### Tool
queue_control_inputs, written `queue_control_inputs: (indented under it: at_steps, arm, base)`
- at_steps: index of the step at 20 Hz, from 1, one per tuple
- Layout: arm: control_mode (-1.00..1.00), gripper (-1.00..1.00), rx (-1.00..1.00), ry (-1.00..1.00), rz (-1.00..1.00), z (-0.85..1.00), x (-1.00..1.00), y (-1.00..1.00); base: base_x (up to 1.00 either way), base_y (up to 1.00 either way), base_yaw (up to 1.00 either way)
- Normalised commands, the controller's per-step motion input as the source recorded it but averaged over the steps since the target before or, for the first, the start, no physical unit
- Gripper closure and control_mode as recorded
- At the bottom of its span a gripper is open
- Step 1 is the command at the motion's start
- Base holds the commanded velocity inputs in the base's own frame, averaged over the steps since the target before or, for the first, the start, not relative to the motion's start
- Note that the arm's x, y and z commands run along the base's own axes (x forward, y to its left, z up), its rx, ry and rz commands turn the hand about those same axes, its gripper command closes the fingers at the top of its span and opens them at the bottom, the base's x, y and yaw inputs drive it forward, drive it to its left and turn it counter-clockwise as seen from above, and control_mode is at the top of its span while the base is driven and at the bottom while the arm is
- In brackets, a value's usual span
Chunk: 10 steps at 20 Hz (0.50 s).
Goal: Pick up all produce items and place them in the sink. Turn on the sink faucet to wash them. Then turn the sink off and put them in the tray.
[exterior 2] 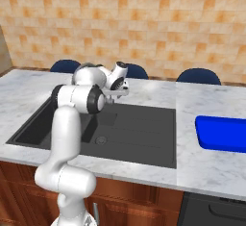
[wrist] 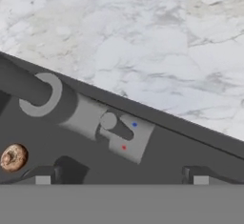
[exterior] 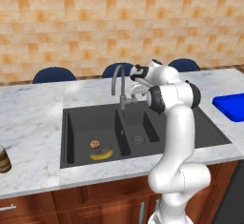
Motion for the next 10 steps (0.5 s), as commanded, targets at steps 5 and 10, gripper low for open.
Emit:
queue_control_inputs:
  at_steps: [5, 10]
  arm:
    - [-1.00, -1.00, 0.00, -0.02, 0.02, -0.08, 0.20, 0.04]
    - [-1.00, -1.00, 0.00, -0.03, 0.02, -0.10, 0.16, 0.03]
  base:
    - [0.00, 0.00, 0.00]
    - [0.00, 0.00, 0.00]
